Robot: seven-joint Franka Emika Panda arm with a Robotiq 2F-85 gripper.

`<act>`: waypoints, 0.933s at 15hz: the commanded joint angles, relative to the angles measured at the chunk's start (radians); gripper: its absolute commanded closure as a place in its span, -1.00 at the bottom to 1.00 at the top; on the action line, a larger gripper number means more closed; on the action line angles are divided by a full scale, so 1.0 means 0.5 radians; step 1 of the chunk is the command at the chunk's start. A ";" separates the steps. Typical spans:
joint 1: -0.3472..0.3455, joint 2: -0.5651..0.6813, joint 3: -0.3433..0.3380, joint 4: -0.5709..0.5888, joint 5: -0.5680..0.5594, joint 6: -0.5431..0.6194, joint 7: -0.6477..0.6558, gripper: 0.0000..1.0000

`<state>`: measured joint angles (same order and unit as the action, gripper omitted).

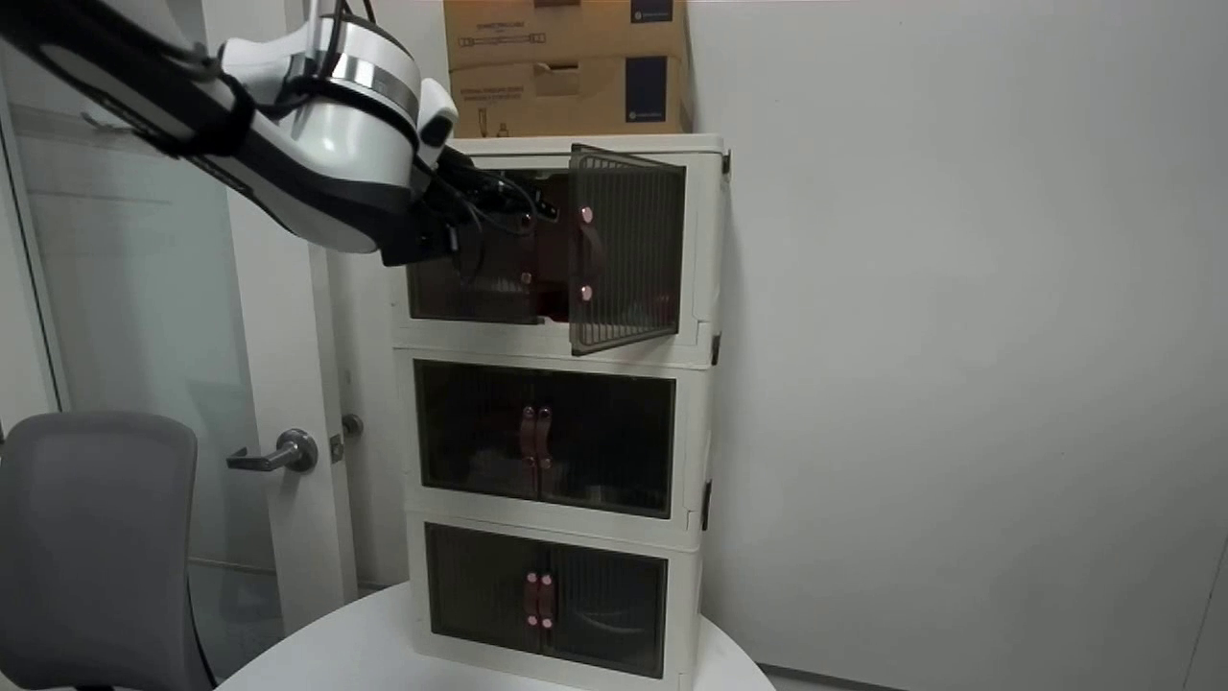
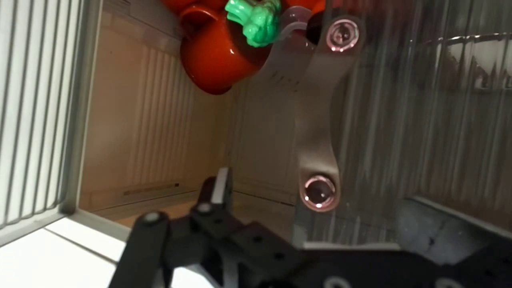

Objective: Close the doors of the top cabinet

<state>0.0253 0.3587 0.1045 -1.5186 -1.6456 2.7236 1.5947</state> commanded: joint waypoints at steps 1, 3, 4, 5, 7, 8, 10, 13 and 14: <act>-0.048 0.153 0.036 0.214 0.172 0.178 -0.228 -1.00; -0.086 0.099 0.054 0.138 0.308 0.263 -0.351 -1.00; -0.116 0.052 0.073 0.067 0.419 0.312 -0.449 -1.00; -0.145 0.015 0.094 0.005 0.536 0.351 -0.547 -1.00; -0.263 -0.098 0.217 -0.234 0.912 0.418 -0.881 -1.00; -0.347 -0.156 0.323 -0.360 1.081 0.424 -1.033 -1.00; -0.572 -0.265 0.599 -0.588 1.415 0.365 -1.320 -1.00; -0.981 -0.373 1.091 -0.832 1.904 0.197 -1.704 -1.00; -1.115 -0.382 1.254 -0.860 2.066 0.106 -1.821 -1.00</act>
<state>-0.3571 0.2454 0.5362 -1.8318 -0.8085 2.8603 0.8415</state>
